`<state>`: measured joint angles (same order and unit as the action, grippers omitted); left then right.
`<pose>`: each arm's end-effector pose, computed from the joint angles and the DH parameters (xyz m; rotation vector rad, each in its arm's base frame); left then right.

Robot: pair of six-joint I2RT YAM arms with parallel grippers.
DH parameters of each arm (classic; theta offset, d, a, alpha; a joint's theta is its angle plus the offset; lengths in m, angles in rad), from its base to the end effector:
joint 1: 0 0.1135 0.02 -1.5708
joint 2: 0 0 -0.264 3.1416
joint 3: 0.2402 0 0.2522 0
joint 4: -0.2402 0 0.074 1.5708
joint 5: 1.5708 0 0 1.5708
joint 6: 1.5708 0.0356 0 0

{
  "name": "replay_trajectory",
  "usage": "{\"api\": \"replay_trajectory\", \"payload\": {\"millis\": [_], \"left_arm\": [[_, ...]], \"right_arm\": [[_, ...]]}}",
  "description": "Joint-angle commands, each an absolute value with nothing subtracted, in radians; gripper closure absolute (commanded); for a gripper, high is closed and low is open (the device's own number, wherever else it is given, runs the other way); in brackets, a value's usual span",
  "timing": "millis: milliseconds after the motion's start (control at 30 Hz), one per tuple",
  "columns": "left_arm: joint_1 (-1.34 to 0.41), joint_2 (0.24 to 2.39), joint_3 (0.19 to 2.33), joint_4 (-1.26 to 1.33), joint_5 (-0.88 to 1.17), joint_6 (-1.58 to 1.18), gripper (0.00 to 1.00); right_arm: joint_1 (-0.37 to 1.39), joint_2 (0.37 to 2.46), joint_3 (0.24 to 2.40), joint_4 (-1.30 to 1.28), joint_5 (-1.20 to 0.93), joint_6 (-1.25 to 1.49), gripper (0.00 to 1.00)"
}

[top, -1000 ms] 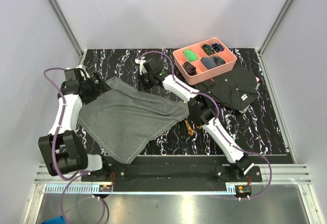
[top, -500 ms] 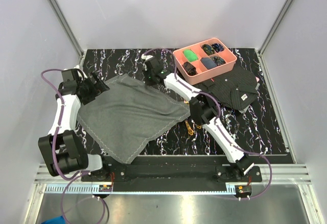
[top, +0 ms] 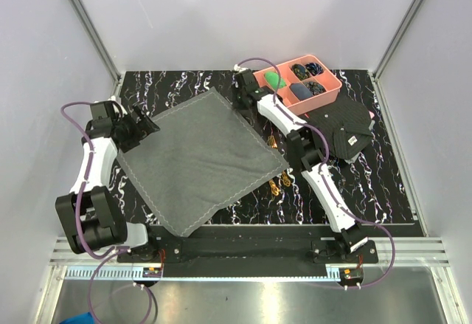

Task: Fold the napkin, place the utensils inside, and roll it up
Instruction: Fold the napkin

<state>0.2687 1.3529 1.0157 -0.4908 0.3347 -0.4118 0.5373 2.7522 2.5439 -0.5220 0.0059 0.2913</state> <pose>0.2796 0.0648 0.2676 -0.6479 2.3004 -0.4682 0.5138 0.3059 0.1487 -0.2837 2.3201 0.4141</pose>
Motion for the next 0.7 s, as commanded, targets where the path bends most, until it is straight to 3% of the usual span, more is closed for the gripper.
{"api": "replay_trajectory", "payload": {"millis": [0,33,133,167,333,467,667], "left_arm": [[0.210,1.330,1.002,-0.445,0.325,-0.400,0.01],[0.190,1.327,1.002,-0.445,0.299,-0.396,0.01],[0.095,1.316,0.989,-0.434,0.273,-0.385,0.01],[0.072,1.313,0.986,-0.434,0.267,-0.384,0.01],[-0.148,1.281,0.959,-0.371,0.166,-0.449,0.01],[-0.424,1.295,0.960,-0.260,0.039,-0.483,0.02],[-0.754,1.610,1.187,-0.232,-0.098,-0.407,0.16]], "right_arm": [[0.545,2.734,2.611,-0.541,-0.124,0.243,0.64],[0.542,2.724,2.609,-0.541,-0.138,0.235,0.45],[0.542,2.639,2.571,-0.541,-0.190,0.224,0.23],[0.543,2.610,2.554,-0.540,-0.216,0.222,0.20],[0.540,2.354,2.384,-0.541,-0.181,0.236,0.12],[0.477,2.116,2.133,-0.540,-0.098,0.288,0.10],[0.281,1.797,1.736,-0.517,-0.084,0.350,0.11]]}}
